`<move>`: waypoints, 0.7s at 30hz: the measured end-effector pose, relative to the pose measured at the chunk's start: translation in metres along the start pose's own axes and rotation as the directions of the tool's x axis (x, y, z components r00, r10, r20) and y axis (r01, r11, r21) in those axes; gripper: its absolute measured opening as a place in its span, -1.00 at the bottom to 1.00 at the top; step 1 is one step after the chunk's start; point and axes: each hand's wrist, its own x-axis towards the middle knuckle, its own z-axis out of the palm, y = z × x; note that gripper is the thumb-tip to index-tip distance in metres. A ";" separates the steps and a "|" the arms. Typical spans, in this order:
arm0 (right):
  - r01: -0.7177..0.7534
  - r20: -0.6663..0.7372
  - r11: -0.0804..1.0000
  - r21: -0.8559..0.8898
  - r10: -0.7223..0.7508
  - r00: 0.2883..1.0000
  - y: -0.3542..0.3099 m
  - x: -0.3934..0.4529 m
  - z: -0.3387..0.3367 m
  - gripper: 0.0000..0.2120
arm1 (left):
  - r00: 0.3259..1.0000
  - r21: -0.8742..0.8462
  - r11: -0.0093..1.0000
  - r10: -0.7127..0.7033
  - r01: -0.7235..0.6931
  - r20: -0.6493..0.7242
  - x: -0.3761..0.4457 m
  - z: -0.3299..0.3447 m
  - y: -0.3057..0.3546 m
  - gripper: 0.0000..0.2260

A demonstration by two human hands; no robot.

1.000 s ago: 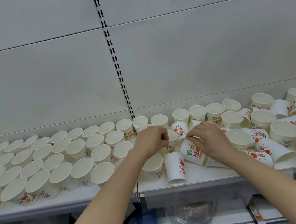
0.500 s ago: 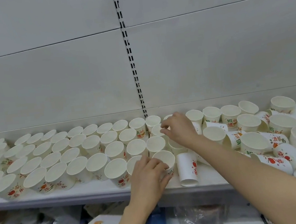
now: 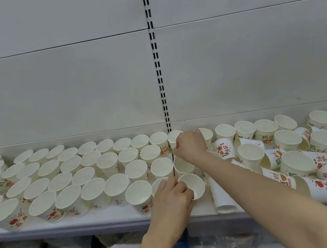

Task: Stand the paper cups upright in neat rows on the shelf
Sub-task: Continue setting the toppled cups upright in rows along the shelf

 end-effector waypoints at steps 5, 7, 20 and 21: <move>0.052 -0.015 0.999 -0.007 -0.052 0.999 -0.015 -0.006 0.004 -0.79 | 1.000 -0.026 1.000 -0.003 0.003 0.016 0.001 0.005 -0.010 -0.85; 0.061 -0.014 0.998 0.025 -0.061 0.998 -0.012 -0.010 0.004 -0.76 | 1.000 -0.069 0.997 -0.016 0.017 0.015 0.000 0.007 -0.012 -0.82; -0.034 -0.418 0.979 0.202 0.117 0.901 0.118 -0.148 -0.018 -0.85 | 0.996 -0.257 0.962 -0.089 0.087 0.006 0.065 0.001 0.009 -0.82; -0.021 -0.420 0.982 0.187 0.100 0.902 0.122 -0.160 -0.016 -0.83 | 0.995 -0.247 0.965 -0.077 0.092 0.068 0.080 0.000 0.010 -0.79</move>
